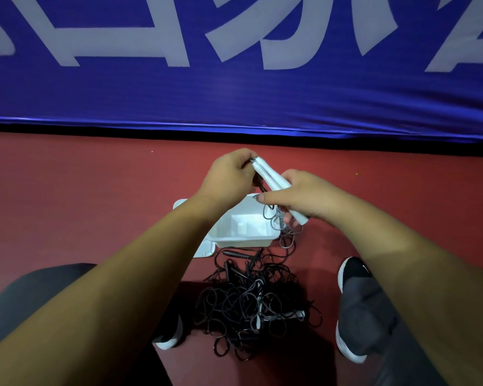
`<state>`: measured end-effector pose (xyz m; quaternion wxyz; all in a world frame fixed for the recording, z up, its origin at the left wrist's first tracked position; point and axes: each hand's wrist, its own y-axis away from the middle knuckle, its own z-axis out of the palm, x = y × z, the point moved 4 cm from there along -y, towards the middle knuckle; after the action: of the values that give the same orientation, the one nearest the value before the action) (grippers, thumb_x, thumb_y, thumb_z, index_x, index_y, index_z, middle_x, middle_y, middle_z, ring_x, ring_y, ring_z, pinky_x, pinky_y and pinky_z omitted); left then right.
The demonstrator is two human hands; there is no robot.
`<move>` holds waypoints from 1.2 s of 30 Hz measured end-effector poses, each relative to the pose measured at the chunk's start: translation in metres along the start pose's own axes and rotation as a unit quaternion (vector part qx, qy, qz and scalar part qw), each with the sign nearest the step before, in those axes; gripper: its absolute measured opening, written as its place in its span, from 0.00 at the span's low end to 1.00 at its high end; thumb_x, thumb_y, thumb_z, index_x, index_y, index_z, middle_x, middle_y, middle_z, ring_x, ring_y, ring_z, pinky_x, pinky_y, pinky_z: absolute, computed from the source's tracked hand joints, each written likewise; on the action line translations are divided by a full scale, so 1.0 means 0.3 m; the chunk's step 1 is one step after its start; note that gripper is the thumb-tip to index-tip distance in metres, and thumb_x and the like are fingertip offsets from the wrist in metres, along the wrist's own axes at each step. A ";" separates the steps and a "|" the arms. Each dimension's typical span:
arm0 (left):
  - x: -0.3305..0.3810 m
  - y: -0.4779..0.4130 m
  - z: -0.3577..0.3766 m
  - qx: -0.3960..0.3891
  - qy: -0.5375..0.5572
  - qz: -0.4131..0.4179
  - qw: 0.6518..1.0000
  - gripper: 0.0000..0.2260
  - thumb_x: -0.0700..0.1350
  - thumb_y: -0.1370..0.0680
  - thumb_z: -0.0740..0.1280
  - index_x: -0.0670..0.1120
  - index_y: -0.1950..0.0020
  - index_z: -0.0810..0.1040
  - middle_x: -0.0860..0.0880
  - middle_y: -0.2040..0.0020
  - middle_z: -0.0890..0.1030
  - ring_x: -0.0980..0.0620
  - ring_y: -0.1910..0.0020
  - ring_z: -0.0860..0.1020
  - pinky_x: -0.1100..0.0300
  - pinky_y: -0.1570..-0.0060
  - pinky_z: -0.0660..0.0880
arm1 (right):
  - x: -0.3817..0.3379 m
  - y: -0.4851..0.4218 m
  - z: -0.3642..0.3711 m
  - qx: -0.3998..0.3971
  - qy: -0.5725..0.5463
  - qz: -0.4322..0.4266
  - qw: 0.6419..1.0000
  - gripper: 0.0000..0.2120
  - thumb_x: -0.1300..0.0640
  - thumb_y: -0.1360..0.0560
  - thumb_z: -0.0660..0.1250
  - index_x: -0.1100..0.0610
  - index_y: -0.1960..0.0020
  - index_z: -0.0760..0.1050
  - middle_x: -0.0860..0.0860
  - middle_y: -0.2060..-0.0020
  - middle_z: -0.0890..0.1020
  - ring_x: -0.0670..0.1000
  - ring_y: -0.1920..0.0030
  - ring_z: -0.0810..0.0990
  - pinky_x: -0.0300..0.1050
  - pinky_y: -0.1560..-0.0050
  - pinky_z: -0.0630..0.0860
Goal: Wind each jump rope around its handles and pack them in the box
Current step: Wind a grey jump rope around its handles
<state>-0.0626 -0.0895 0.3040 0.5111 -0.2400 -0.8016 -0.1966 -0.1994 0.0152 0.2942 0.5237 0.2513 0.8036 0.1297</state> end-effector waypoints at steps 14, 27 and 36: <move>0.055 -0.007 -0.010 0.063 0.068 -0.061 0.994 0.13 0.37 0.18 0.57 0.42 0.48 0.82 0.43 0.56 0.86 0.46 0.60 0.87 0.53 0.58 0.86 | -0.034 0.017 -0.006 0.271 0.328 -0.102 0.899 0.08 0.51 0.20 0.62 0.54 0.49 0.66 0.50 0.56 0.72 0.59 0.55 0.71 0.51 0.55 0.65; 0.124 -0.027 -0.069 -0.112 0.274 -0.043 0.954 0.07 0.41 0.16 0.67 0.38 0.43 0.81 0.42 0.49 0.85 0.50 0.50 0.84 0.60 0.46 0.83 | -0.039 -0.010 -0.026 0.114 -0.108 -0.048 0.986 0.13 0.51 0.34 0.64 0.53 0.51 0.78 0.48 0.68 0.73 0.52 0.68 0.69 0.45 0.71 0.68; 0.147 -0.006 -0.060 -0.077 0.257 -0.050 0.962 0.12 0.39 0.20 0.74 0.30 0.44 0.80 0.35 0.53 0.86 0.44 0.57 0.86 0.58 0.57 0.84 | -0.038 -0.015 -0.030 0.192 -0.046 -0.136 0.971 0.12 0.44 0.30 0.79 0.46 0.50 0.84 0.46 0.62 0.84 0.43 0.66 0.78 0.40 0.64 0.74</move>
<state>-0.0664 -0.0930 0.3513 0.6698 -0.1797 -0.6363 -0.3379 -0.2051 0.0057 0.3047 0.5150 0.2410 0.8150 -0.1112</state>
